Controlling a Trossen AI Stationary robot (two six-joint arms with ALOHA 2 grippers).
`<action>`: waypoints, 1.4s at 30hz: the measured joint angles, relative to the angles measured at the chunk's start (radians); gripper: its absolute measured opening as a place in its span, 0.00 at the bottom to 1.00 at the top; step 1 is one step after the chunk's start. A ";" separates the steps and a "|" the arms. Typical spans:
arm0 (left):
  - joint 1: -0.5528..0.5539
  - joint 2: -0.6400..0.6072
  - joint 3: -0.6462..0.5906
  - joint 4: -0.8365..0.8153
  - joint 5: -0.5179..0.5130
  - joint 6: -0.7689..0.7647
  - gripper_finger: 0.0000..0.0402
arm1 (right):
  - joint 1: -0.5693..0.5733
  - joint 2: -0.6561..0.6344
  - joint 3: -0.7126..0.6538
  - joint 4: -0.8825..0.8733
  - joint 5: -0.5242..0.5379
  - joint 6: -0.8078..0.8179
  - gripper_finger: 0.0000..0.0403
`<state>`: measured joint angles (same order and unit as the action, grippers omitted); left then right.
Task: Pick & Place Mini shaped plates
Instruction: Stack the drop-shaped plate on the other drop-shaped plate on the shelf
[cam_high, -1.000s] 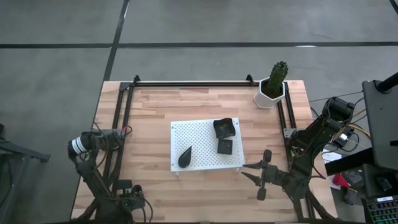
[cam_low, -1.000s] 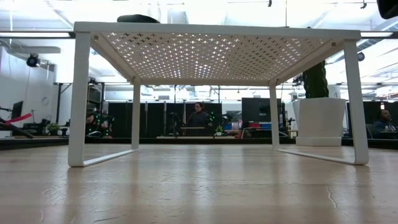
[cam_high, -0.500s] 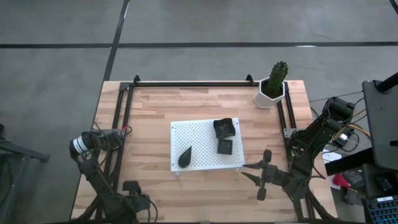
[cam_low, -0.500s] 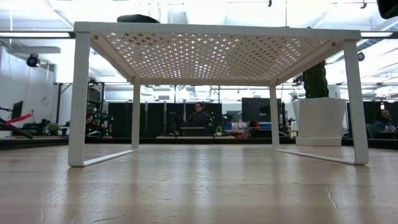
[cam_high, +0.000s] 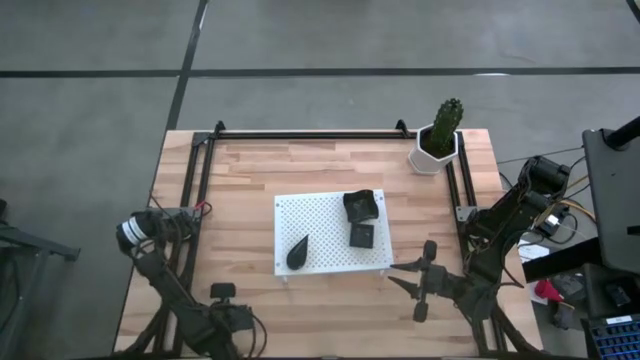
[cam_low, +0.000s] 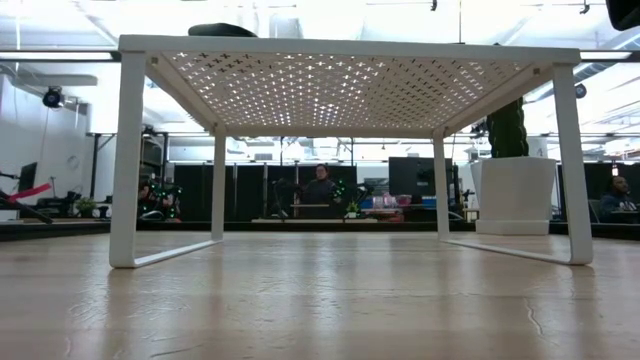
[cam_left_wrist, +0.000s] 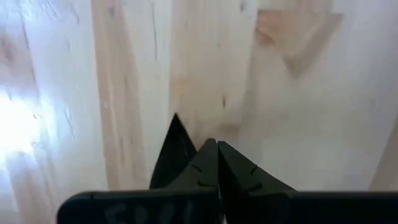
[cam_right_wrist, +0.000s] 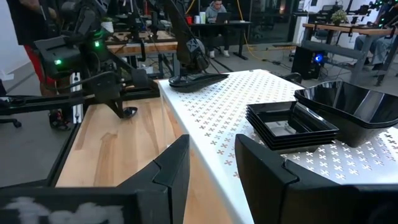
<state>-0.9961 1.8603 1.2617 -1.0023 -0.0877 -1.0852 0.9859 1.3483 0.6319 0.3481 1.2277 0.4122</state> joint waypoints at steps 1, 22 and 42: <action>0.006 0.000 -0.002 0.000 0.000 0.009 0.00 | 0.000 0.000 0.000 0.000 0.000 0.000 0.31; 0.061 0.000 -0.020 -0.149 -0.045 0.089 0.00 | 0.000 0.000 0.000 0.000 -0.002 0.001 0.31; -0.080 0.000 0.148 -0.112 -0.078 0.050 0.00 | 0.000 0.000 0.000 -0.003 -0.005 0.007 0.31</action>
<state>-1.0762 1.8603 1.4094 -1.1142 -0.1654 -1.0354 0.9859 1.3483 0.6319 0.3447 1.2226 0.4194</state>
